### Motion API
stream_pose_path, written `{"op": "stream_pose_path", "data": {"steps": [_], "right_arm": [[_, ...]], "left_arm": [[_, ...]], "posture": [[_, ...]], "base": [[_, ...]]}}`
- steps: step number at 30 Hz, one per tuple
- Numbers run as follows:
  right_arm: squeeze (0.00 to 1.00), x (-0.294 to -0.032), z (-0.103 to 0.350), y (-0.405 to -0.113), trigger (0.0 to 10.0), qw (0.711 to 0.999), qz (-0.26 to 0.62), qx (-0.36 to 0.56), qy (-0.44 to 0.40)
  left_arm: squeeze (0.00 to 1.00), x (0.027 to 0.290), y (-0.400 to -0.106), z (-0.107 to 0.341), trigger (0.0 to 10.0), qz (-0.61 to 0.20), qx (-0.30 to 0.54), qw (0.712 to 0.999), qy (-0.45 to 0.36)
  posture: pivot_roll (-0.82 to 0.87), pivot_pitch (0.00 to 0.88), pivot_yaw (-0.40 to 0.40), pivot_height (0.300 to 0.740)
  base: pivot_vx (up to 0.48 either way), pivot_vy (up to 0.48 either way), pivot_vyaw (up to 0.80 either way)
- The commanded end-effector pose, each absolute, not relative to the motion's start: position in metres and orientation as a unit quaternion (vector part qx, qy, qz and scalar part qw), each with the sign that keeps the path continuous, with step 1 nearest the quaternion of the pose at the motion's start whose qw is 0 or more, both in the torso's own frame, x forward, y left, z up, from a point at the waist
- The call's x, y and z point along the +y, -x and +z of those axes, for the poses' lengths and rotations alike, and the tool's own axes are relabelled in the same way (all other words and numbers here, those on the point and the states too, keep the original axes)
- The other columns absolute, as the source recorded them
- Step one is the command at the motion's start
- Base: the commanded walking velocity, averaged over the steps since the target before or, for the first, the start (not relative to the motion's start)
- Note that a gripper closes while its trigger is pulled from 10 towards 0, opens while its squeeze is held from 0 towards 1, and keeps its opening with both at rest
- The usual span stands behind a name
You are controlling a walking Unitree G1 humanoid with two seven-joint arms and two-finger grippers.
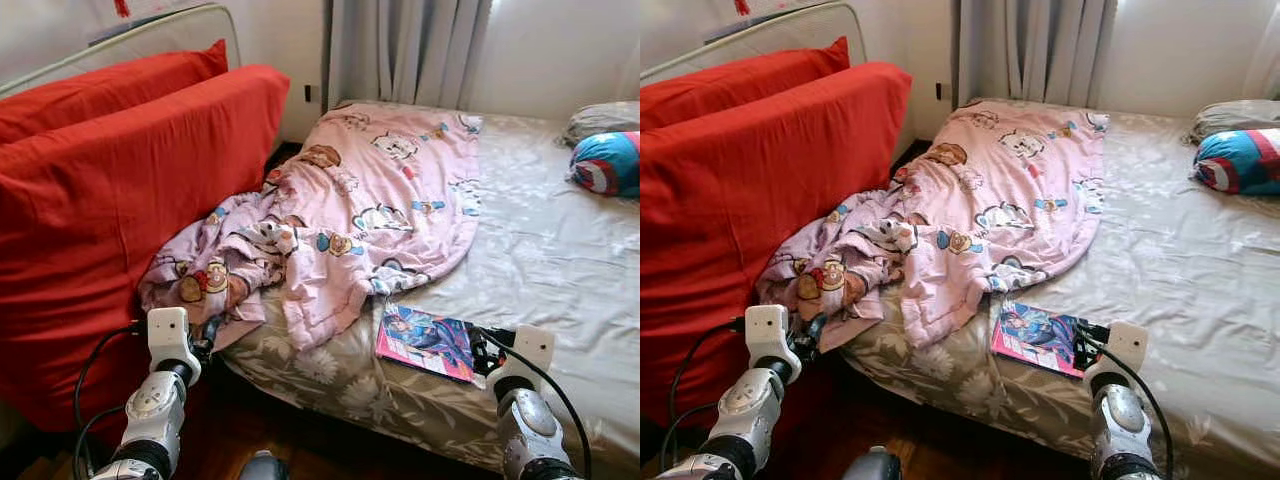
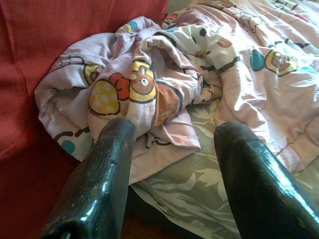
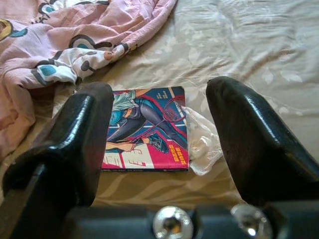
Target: Clean up the room
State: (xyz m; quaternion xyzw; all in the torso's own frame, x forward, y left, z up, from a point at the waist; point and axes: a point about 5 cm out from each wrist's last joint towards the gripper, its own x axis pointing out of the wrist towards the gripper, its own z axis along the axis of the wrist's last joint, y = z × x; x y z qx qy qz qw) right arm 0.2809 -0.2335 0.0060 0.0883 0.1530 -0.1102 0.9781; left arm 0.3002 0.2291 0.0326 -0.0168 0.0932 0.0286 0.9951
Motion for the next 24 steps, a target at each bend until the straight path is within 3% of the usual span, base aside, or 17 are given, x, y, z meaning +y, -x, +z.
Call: {"op": "stream_pose_path", "data": {"steps": [1,24], "right_arm": [[0.0,-0.232,0.007,-0.283,10.0,0.979,-0.108,0.149,-0.091],[0.0,-0.243,-0.006,-0.269,10.0,0.97,-0.111,0.195,-0.094]], "left_arm": [[0.0,0.231,-0.301,0.034,10.0,0.031,0.092,0.995,0.019],[0.0,0.231,-0.301,0.033,10.0,0.031,0.099,0.995,0.011]], "posture": [[-0.01,0.0,-0.005,0.632],[0.0,0.0,-0.005,0.632]], "base": [[0.0,0.0,0.0],[0.0,0.0,0.0]]}}
